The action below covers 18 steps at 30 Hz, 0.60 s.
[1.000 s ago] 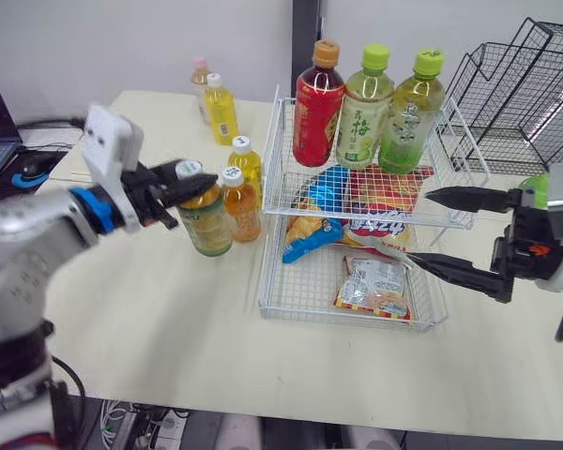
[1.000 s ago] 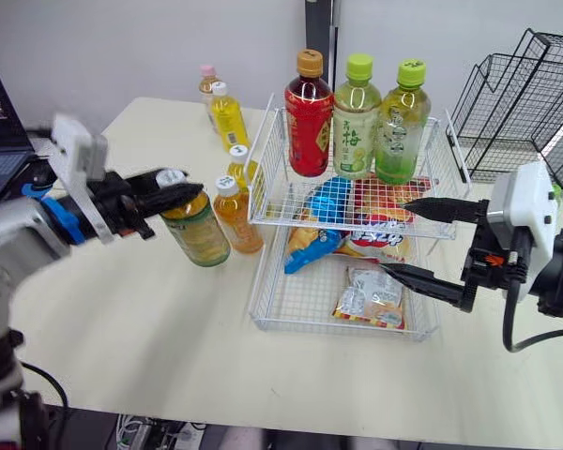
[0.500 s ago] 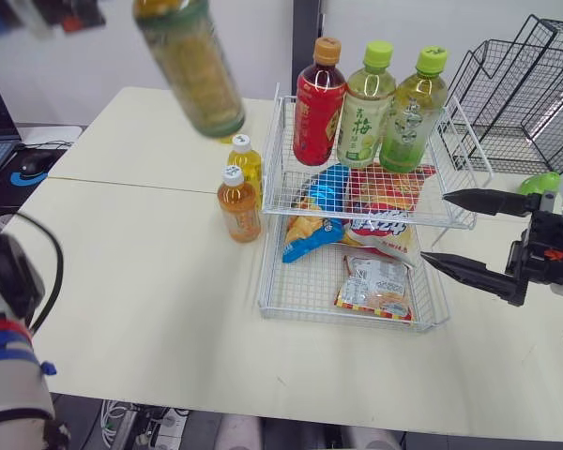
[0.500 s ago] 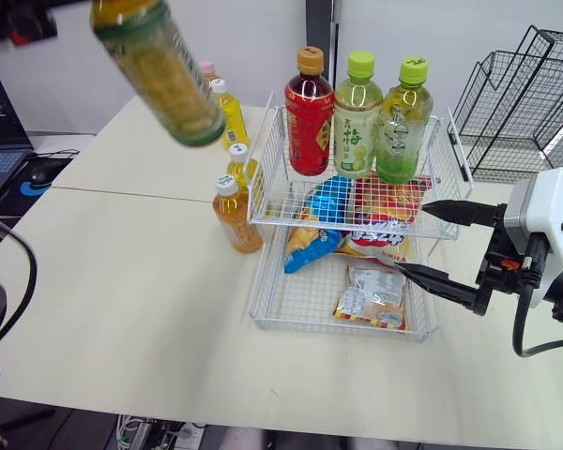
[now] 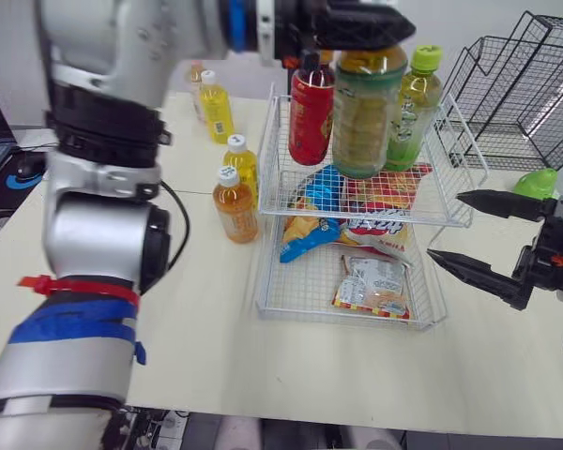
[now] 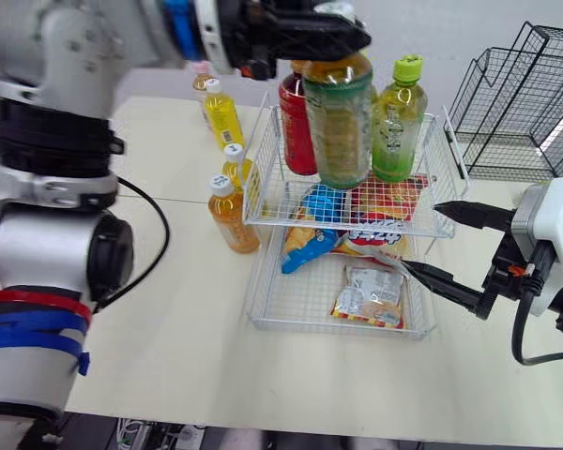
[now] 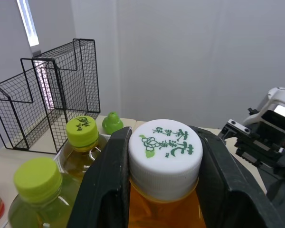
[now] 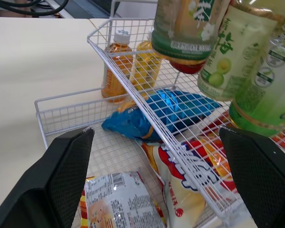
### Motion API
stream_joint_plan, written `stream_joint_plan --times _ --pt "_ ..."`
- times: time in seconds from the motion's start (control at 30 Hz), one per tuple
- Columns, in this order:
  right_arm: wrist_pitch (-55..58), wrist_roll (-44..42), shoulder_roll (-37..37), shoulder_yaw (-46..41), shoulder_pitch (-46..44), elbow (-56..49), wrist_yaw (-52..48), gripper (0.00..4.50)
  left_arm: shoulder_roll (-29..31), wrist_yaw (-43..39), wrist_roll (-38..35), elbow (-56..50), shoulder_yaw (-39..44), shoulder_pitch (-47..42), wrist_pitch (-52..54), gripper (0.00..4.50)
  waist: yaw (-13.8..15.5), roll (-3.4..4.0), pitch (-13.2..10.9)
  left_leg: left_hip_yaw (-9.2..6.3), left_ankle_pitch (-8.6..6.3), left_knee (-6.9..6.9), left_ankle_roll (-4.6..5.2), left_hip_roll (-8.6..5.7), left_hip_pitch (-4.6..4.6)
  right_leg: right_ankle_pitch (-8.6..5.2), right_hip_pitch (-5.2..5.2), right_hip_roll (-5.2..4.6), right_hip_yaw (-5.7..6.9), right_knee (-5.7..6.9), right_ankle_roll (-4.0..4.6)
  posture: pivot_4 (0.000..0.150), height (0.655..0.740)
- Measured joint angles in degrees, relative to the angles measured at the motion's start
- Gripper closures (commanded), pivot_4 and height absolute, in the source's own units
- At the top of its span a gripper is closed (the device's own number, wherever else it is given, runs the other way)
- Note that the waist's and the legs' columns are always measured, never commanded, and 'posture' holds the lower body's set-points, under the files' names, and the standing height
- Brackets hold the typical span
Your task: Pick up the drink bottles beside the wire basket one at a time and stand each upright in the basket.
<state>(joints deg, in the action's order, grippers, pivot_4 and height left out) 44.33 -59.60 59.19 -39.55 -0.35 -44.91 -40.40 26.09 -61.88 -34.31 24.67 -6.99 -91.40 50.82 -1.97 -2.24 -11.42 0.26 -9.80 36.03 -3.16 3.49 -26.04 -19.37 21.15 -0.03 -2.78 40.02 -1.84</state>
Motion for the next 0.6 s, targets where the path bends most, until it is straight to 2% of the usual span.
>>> stream_joint_plan --times 0.33,0.47,0.6 --pt "1.4 -2.5 0.1 -4.5 2.6 -2.7 4.1 0.0 -10.4 -0.7 7.7 6.9 -2.2 0.9 -8.7 3.1 0.3 0.08 0.0 -0.02 0.0 0.02 0.01 -0.07 0.0 0.0 -0.05 -0.01 0.0 0.0 -0.01 0.15 0.7347" --pt "1.5 -2.8 0.1 -4.8 3.2 -2.7 5.9 0.0 -12.8 -1.5 10.3 10.8 -2.4 0.9 -11.3 3.1 0.2 0.09 0.0 -0.02 0.0 0.02 0.01 -0.07 0.0 0.0 -0.04 -0.01 0.01 0.0 -0.01 0.15 0.7347" --pt "1.5 -4.0 0.1 -5.3 3.8 -3.6 7.4 0.0 -11.5 -4.2 11.6 11.5 -2.4 1.0 -11.6 3.1 0.0 0.11 0.0 -0.01 0.0 -0.01 0.0 -0.05 0.0 0.0 -0.01 0.03 -0.02 0.01 -0.01 0.15 0.7347"
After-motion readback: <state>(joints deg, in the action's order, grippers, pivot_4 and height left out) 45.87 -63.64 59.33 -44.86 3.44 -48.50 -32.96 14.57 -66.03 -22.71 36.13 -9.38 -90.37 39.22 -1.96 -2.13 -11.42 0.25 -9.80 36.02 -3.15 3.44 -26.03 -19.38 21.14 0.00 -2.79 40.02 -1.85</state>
